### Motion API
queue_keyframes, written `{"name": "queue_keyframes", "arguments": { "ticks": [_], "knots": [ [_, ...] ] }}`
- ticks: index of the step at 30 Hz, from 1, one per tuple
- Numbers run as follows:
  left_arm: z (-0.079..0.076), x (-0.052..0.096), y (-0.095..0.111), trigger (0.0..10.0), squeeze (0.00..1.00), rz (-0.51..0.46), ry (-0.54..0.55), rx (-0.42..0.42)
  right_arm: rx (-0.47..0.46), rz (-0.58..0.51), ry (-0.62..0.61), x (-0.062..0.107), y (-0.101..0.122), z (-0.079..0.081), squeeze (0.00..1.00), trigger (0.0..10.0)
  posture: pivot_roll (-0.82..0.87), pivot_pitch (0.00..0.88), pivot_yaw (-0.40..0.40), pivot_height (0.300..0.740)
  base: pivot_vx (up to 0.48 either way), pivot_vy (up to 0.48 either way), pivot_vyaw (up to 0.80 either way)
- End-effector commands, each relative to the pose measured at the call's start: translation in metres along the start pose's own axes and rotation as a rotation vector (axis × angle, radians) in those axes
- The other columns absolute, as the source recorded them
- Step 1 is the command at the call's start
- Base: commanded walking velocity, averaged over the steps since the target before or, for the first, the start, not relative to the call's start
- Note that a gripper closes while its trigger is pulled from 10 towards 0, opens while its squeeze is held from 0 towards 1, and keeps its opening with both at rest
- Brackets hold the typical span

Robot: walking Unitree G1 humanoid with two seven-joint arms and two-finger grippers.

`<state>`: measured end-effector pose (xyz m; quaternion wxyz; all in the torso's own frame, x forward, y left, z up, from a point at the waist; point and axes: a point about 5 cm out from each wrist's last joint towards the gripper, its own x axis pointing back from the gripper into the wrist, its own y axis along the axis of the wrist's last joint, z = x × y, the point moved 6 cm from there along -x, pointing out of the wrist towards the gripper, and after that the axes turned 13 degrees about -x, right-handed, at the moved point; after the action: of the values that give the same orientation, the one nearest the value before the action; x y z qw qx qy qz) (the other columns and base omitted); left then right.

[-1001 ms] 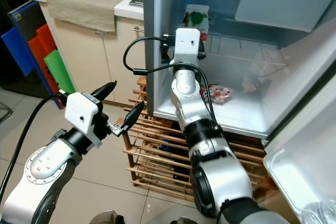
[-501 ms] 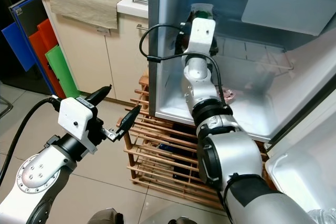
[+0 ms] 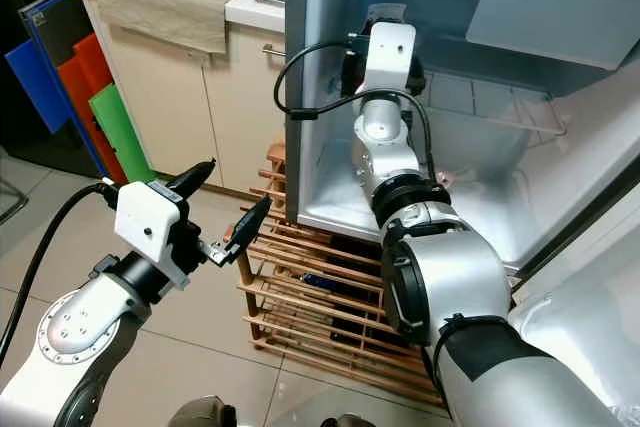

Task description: Restocking fridge

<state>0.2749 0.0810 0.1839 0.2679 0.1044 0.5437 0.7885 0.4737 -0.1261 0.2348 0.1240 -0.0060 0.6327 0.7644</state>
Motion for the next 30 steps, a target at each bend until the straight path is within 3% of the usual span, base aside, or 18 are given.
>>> {"name": "queue_keyframes", "arguments": {
  "ticks": [1,4,11,14,16,21,26,30],
  "knots": [
    [-0.003,-0.002,-0.001,10.0,0.00,0.002,-0.005,-0.001,0.009,-0.074,0.006,-0.002,0.017,0.002,0.00,10.0,0.25,0.030,-0.071,0.740,0.000,0.000,0.00],
    [-0.004,-0.004,-0.001,10.0,0.00,-0.003,-0.002,0.007,-0.013,-0.146,-0.003,0.004,0.020,-0.002,0.00,10.0,0.23,0.026,-0.065,0.740,0.000,0.000,0.00],
    [-0.005,-0.006,-0.002,10.0,0.00,-0.005,-0.001,0.014,-0.053,-0.187,-0.020,0.013,0.016,-0.007,0.00,10.0,0.21,0.020,-0.065,0.740,0.000,0.000,0.00],
    [-0.005,-0.009,-0.005,10.0,0.00,0.000,-0.006,0.014,-0.108,-0.196,-0.021,0.027,0.006,-0.008,0.00,10.0,0.19,0.013,-0.061,0.740,0.000,0.000,0.00],
    [-0.007,-0.012,-0.008,10.0,0.00,0.005,-0.035,0.012,-0.157,-0.156,-0.024,0.044,-0.009,-0.010,0.00,10.0,0.18,0.007,-0.061,0.740,0.000,0.000,0.00],
    [-0.005,-0.015,-0.010,10.0,0.00,0.002,-0.046,0.006,-0.151,-0.128,-0.082,0.057,-0.018,-0.029,0.00,10.0,0.18,0.001,-0.063,0.740,0.000,0.000,0.00],
    [-0.003,-0.016,-0.010,10.0,0.00,-0.001,-0.040,0.003,-0.138,-0.127,-0.085,0.068,-0.017,-0.035,0.00,10.0,0.17,0.000,-0.065,0.740,0.000,0.000,0.00],
    [-0.004,-0.019,-0.010,10.0,0.00,-0.007,-0.039,0.010,-0.115,-0.061,-0.069,0.083,-0.034,-0.033,0.00,10.0,0.15,0.000,-0.056,0.740,0.000,0.000,0.00]
  ]
}}
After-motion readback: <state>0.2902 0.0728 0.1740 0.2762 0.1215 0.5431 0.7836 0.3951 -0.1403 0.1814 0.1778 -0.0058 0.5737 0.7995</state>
